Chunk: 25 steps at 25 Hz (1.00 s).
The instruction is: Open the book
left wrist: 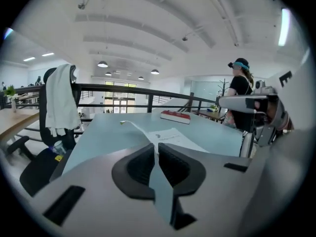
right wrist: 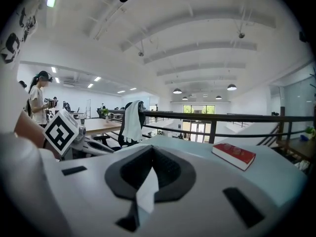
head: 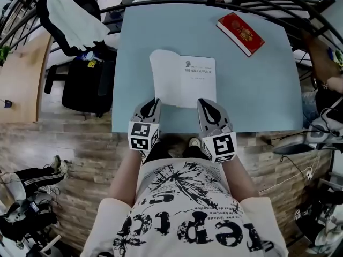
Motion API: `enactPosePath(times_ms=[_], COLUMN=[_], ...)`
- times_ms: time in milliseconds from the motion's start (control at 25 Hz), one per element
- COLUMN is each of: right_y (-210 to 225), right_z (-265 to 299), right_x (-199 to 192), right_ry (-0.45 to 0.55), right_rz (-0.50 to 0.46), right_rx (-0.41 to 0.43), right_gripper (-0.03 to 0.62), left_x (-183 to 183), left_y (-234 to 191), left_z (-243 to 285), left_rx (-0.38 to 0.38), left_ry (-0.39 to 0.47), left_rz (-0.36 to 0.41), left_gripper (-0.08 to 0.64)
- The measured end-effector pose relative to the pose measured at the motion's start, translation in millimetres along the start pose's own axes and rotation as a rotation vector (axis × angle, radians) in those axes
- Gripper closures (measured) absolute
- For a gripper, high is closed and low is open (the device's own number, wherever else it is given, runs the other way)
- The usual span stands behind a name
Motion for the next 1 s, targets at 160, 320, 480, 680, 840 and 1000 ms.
enactPosePath(times_ms=[160, 320, 480, 680, 840, 1000], right_y=[-22, -32, -39, -51, -58, -59], right_z=[7, 6, 4, 6, 6, 6], right_x=[-7, -16, -20, -26, -24, -17], right_ry=[-0.019, -0.036, -0.045, -0.057, -0.058, -0.050], right_rz=[-0.002, -0.008, -0.005, 0.005, 0.012, 0.017], right_rx=[0.020, 0.026, 0.015, -0.002, -0.010, -0.025], right_gripper=[0.581, 0.581, 0.581, 0.581, 0.581, 0.581], left_x=[-31, -60, -81, -98, -106, -99], left_y=[-32, -49, -60, -71, -73, -76], left_z=[-5, 0, 8, 17, 12, -1], left_rx=[0.045, 0.079, 0.085, 0.096, 0.075, 0.083], left_ry=[-0.053, -0.093, -0.152, -0.235, -0.305, -0.298], left_rz=[-0.082, -0.150, -0.218, -0.291, -0.296, -0.252], left_gripper=[0.522, 0.505, 0.497, 0.470, 0.383, 0.365])
Point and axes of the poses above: the fingertips, and each gripper's own axes: z forward along the fingers, y to its right, x out of its top, the point moved 9 cm from there along -z, backward along the fingers, and after that the axes turned 5 degrees about -x, right-handed, at the moved point
